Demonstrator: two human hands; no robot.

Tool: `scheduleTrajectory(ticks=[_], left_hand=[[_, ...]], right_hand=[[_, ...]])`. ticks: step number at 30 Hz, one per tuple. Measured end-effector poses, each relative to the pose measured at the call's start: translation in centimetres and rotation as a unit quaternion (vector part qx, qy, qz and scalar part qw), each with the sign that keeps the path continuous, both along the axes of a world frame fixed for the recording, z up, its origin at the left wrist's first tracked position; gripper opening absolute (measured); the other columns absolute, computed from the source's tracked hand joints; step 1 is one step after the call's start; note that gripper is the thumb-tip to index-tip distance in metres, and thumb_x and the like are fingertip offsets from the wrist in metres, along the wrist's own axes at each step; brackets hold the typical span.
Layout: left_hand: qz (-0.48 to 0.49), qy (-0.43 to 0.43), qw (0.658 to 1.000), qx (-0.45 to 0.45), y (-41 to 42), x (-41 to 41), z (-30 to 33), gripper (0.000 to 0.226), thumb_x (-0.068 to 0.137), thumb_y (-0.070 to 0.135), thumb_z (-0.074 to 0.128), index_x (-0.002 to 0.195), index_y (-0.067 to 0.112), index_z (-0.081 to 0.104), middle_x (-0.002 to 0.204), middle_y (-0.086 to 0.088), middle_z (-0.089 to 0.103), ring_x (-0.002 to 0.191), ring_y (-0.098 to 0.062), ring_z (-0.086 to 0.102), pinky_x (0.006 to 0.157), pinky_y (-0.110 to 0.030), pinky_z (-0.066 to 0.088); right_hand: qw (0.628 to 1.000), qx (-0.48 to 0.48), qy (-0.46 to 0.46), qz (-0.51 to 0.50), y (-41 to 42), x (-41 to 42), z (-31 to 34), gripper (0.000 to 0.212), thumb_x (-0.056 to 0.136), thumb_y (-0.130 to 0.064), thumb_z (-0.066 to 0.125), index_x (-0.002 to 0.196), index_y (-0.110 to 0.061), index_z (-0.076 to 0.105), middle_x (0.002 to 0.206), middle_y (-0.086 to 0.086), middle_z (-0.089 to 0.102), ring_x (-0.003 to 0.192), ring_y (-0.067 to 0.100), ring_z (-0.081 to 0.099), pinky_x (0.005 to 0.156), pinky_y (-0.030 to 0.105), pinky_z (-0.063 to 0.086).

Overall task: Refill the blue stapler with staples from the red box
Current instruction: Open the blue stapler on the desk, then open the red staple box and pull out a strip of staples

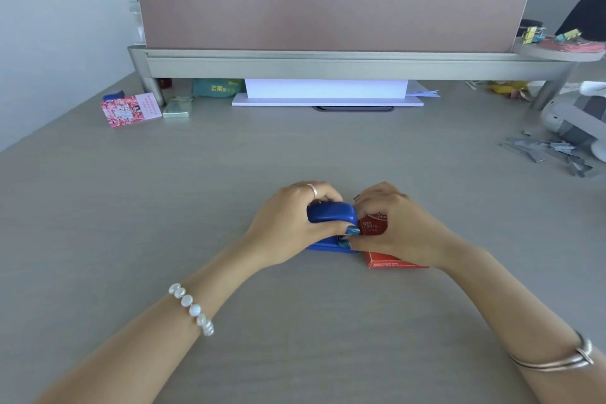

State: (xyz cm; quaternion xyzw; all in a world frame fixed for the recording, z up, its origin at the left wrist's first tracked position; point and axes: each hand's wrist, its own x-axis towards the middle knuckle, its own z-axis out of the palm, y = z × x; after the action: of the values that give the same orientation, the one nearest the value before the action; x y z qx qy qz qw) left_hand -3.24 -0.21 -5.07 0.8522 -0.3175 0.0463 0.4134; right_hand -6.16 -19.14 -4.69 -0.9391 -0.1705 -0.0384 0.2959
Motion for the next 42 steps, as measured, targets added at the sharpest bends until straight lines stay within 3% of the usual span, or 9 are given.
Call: scheduleTrajectory(ticks=[3,6,10,15,21,25,30,37,42], left_hand=[[-0.004,0.016,0.999,-0.029,0.0,0.0,0.3,0.015,0.073,0.031,0.075,0.083,0.031,0.064,0.08,0.015,0.068,0.077,-0.006,0.061,0.072,-0.03,0.051],[0.003,0.061,0.986,-0.153,0.7,0.1,1.3,0.019,0.072,0.023,0.077,0.081,0.031,0.063,0.07,0.023,0.065,0.067,0.004,0.057,0.063,-0.012,0.043],[-0.023,0.103,0.969,-0.222,3.5,0.8,2.9,0.022,0.065,0.033,0.076,0.084,0.03,0.065,0.075,0.016,0.067,0.074,-0.003,0.059,0.069,-0.016,0.047],[-0.046,0.119,0.972,-0.195,7.7,2.5,4.3,0.032,0.056,0.034,0.076,0.086,0.025,0.065,0.084,0.01,0.072,0.082,-0.011,0.064,0.075,-0.02,0.05],[-0.054,0.138,0.979,-0.139,12.4,3.7,4.8,0.044,0.044,0.031,0.084,0.081,0.021,0.063,0.078,0.012,0.071,0.073,-0.005,0.064,0.066,-0.015,0.05],[-0.039,0.178,0.981,-0.063,15.0,4.3,4.1,0.06,0.035,0.049,0.089,0.085,0.024,0.066,0.085,0.009,0.071,0.075,-0.008,0.064,0.068,-0.017,0.05],[-0.039,0.233,0.972,0.018,16.1,4.8,3.3,0.051,0.042,0.033,0.085,0.089,0.029,0.067,0.084,0.011,0.07,0.08,-0.009,0.064,0.07,-0.015,0.048],[-0.043,0.261,0.959,0.106,15.5,5.0,2.3,0.041,0.055,0.016,0.083,0.09,0.029,0.067,0.088,0.006,0.07,0.086,-0.011,0.064,0.074,-0.02,0.049],[-0.023,0.239,0.965,0.111,14.5,4.3,3.5,0.067,0.04,0.057,0.085,0.101,0.039,0.063,0.103,0.013,0.069,0.104,-0.007,0.061,0.089,-0.027,0.046]], right_hand=[[1.0,0.004,0.006,-0.002,0.1,-0.1,0.2,0.018,0.067,-0.033,0.077,0.079,-0.022,0.069,0.095,-0.006,0.065,0.106,0.005,0.04,0.078,-0.004,0.025],[1.0,0.001,0.006,-0.001,0.1,-0.1,0.2,0.014,0.069,-0.029,0.076,0.08,-0.023,0.07,0.096,-0.004,0.065,0.107,0.009,0.042,0.08,-0.003,0.026],[1.0,0.0,0.013,0.004,0.1,-0.2,0.3,0.014,0.07,-0.029,0.076,0.082,-0.024,0.07,0.098,-0.004,0.066,0.108,0.008,0.043,0.085,0.006,0.031],[1.0,0.002,0.017,0.004,0.1,-0.4,0.4,0.017,0.069,-0.031,0.076,0.082,-0.023,0.07,0.098,-0.004,0.067,0.108,0.009,0.044,0.094,0.023,0.035],[1.0,0.003,0.014,0.004,0.0,-0.1,0.1,0.016,0.069,-0.031,0.076,0.081,-0.027,0.069,0.097,-0.007,0.067,0.107,0.008,0.045,0.088,0.012,0.033],[1.0,0.01,0.012,0.007,-0.1,-0.1,0.0,0.014,0.069,-0.031,0.076,0.076,-0.034,0.064,0.096,-0.008,0.066,0.106,0.008,0.045,0.087,0.01,0.034],[1.0,0.003,-0.013,0.007,-0.1,-0.2,-0.2,0.016,0.07,-0.03,0.075,0.084,-0.03,0.067,0.096,-0.013,0.065,0.105,0.006,0.047,0.085,0.003,0.031],[0.997,-0.01,0.068,0.028,-2.4,-1.5,1.7,0.072,0.051,-0.066,0.073,0.115,-0.059,0.042,0.124,-0.036,0.036,0.123,-0.01,0.028,0.101,0.02,0.026],[0.974,-0.109,0.19,0.048,-4.5,-1.7,1.5,0.105,0.048,-0.058,0.08,0.126,-0.065,0.01,0.142,-0.029,0.01,0.133,-0.001,0.006,0.113,0.034,0.019]])
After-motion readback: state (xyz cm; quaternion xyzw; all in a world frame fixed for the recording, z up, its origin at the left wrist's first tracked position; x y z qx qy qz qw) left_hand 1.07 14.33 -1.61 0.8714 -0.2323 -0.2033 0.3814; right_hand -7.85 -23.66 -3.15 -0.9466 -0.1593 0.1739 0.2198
